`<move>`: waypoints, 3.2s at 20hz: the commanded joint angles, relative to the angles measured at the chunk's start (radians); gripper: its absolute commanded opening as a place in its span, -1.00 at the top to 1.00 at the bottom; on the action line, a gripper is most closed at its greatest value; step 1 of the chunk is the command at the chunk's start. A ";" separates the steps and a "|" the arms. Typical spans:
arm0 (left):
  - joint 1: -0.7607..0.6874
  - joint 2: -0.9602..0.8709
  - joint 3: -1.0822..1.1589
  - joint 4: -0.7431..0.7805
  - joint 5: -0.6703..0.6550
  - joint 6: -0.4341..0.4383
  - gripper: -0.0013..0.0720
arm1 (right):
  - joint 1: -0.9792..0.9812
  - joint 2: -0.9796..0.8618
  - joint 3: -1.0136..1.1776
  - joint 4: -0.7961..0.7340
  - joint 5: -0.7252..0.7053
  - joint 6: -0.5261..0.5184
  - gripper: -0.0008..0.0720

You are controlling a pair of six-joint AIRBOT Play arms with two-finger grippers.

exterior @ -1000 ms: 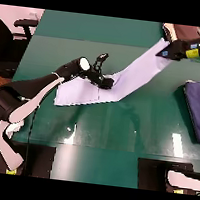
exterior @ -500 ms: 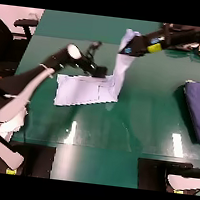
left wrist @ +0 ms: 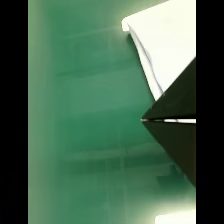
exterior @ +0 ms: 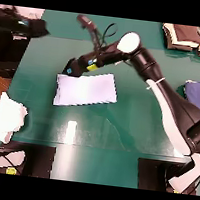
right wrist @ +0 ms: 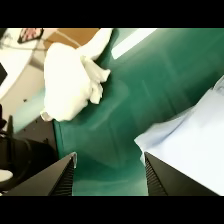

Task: Fold the shirts.

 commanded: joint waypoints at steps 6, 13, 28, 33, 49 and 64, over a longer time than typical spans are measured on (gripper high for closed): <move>-0.008 0.061 -0.008 0.023 -0.066 0.004 0.89 | -0.309 0.169 -0.459 -0.188 0.072 0.120 -0.42; -0.151 0.059 -0.014 0.024 -0.004 0.029 0.89 | -0.496 0.133 -0.704 -0.030 -0.007 0.147 -0.84; -0.209 0.059 -0.014 0.013 -0.062 0.024 0.89 | -0.348 -0.111 -0.334 0.124 -0.042 0.093 0.94; -0.375 0.059 -0.014 0.013 -0.052 0.028 0.89 | -0.615 0.117 -0.326 -0.116 -0.021 0.202 0.94; -0.499 0.059 -0.014 -0.007 0.056 0.019 0.89 | -1.300 0.384 -0.299 -0.344 -0.011 0.261 0.94; -0.499 0.059 -0.014 -0.006 0.039 0.021 0.88 | -1.513 0.608 -0.338 -0.472 0.286 0.266 0.94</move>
